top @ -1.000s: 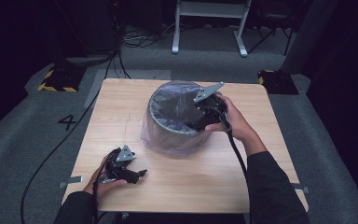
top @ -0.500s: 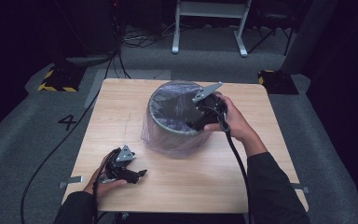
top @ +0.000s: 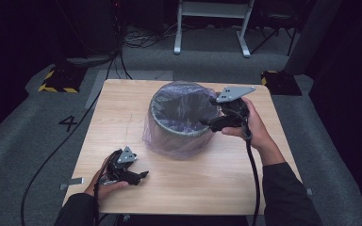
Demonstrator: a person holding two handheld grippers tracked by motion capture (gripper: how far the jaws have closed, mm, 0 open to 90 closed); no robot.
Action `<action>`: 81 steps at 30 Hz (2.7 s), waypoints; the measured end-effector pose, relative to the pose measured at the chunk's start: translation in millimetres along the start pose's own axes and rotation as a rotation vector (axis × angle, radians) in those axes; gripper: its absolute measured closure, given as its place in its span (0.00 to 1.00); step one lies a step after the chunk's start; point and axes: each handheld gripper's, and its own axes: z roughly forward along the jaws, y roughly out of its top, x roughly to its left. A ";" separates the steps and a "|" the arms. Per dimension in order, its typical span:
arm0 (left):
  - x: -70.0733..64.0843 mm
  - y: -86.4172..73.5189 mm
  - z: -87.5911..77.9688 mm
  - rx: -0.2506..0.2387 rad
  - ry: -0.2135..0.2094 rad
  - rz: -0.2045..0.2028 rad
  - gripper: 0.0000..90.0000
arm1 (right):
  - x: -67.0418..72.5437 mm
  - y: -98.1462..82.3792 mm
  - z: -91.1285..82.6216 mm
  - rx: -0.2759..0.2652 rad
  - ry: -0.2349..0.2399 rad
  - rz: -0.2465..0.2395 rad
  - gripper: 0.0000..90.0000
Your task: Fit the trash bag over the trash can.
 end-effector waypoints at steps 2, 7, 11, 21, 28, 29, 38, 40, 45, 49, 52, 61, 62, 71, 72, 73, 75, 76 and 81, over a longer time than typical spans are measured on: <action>0.0 0.0 0.0 0.000 0.000 0.000 0.16 | -1.2 -6.8 -9.6 -0.012 -0.013 0.006 0.24; 0.0 0.0 0.0 0.000 0.000 0.000 0.16 | -5.9 -23.4 -28.6 -0.033 -0.047 0.024 0.24; 0.0 0.0 0.0 0.000 0.000 0.000 0.16 | -7.6 -36.7 -38.3 -0.043 -0.059 0.036 0.24; 0.0 0.0 0.0 0.000 0.000 0.000 0.16 | -1.7 -70.3 -45.2 0.008 -0.094 0.020 0.24; 0.0 0.0 0.0 0.000 0.000 0.000 0.16 | 2.5 -98.5 -37.0 0.087 -0.139 0.010 0.24; 0.0 0.0 0.0 0.000 0.000 0.000 0.16 | 3.1 -103.0 -35.5 0.101 -0.145 0.009 0.24; -0.1 0.0 0.0 0.000 0.001 0.000 0.16 | 4.5 -146.1 -21.5 0.194 -0.158 0.046 0.24; -0.1 0.0 0.0 0.000 0.001 0.000 0.16 | 3.7 -153.1 -19.7 0.205 -0.157 0.058 0.24; -0.1 0.0 0.0 0.000 0.000 0.000 0.16 | 2.1 -175.4 -14.6 0.231 -0.140 0.100 0.24; 0.0 0.0 0.0 0.000 0.000 0.000 0.16 | 2.6 -194.8 -10.5 0.267 -0.143 0.114 0.24; -0.1 0.0 0.0 -0.001 0.001 -0.001 0.16 | 4.1 -206.1 -9.2 0.274 -0.136 0.132 0.24; -0.1 0.0 0.0 0.000 0.001 -0.001 0.16 | 14.9 -238.3 -17.0 0.244 -0.153 0.173 0.24; -0.1 0.0 0.0 0.000 0.001 -0.001 0.16 | 16.1 -241.7 -17.9 0.241 -0.146 0.184 0.24; 0.0 0.4 0.5 0.000 -0.001 0.003 0.16 | 20.2 -271.9 -38.2 0.148 -0.164 0.320 0.22; 0.0 0.4 0.5 0.000 -0.002 0.002 0.16 | 20.9 -272.9 -40.0 0.149 -0.173 0.327 0.22; 0.0 0.4 0.5 0.000 -0.001 0.003 0.16 | 21.6 -273.9 -41.3 0.149 -0.181 0.334 0.22; 0.0 0.5 0.5 0.000 -0.001 0.003 0.16 | 22.4 -275.5 -43.7 0.151 -0.199 0.344 0.21; 0.0 0.5 0.5 0.000 -0.002 0.003 0.16 | 22.9 -276.0 -44.8 0.153 -0.203 0.349 0.21; 0.0 0.5 0.5 0.000 -0.001 0.003 0.16 | 24.2 -280.3 -51.4 0.155 -0.222 0.366 0.21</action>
